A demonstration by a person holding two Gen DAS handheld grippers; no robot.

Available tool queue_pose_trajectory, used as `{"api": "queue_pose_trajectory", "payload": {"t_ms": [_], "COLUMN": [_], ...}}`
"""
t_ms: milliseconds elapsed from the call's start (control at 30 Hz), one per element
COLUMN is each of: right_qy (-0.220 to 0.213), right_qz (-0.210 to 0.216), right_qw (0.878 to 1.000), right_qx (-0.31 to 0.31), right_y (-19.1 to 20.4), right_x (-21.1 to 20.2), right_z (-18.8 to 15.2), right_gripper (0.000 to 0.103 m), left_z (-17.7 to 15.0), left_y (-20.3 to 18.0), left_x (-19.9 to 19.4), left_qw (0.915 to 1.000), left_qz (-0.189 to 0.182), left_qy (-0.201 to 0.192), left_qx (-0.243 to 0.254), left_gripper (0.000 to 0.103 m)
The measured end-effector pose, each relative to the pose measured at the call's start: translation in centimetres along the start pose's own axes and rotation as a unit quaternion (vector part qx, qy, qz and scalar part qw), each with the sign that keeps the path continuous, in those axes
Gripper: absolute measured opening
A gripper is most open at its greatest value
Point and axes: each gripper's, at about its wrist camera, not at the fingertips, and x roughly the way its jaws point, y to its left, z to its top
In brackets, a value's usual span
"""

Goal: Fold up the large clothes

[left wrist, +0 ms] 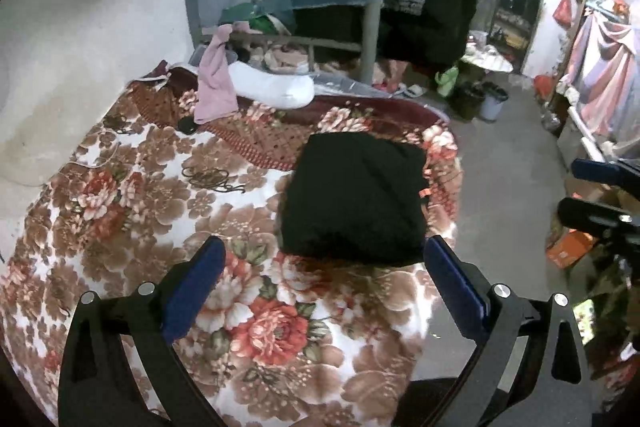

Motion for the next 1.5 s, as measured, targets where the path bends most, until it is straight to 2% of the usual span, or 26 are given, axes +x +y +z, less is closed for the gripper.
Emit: {"api": "queue_pose_trajectory", "payload": {"t_ms": [167, 267, 467, 1000, 1500], "right_qy": [-0.002, 0.000, -0.001, -0.008, 0.004], "right_qz": [-0.020, -0.032, -0.045, -0.059, -0.071], "right_qw": [1.000, 0.999, 0.999, 0.998, 0.996], "right_qx": [0.005, 0.010, 0.014, 0.037, 0.054], "right_y": [-0.5, -0.9, -1.0, -1.3, -1.7], "right_x": [-1.7, -1.7, -1.8, -2.2, -2.4], "right_z": [-0.5, -0.6, -0.5, -0.1, -0.3], "right_gripper": [0.098, 0.098, 0.098, 0.098, 0.098], "left_z": [0.1, 0.1, 1.0, 3.0, 2.9], "left_y": [-0.7, -1.0, -1.3, -0.8, -0.2], "left_x": [-1.8, -1.8, -1.7, -2.2, -1.9], "left_qw": [0.9994, 0.9984, 0.9970, 0.9956, 0.9947], "left_qz": [-0.025, -0.045, -0.060, -0.048, -0.073], "left_qy": [-0.012, -0.013, -0.024, -0.047, -0.041], "left_qx": [0.021, 0.032, 0.043, 0.066, 0.060], "left_gripper": [0.098, 0.098, 0.098, 0.098, 0.098]}}
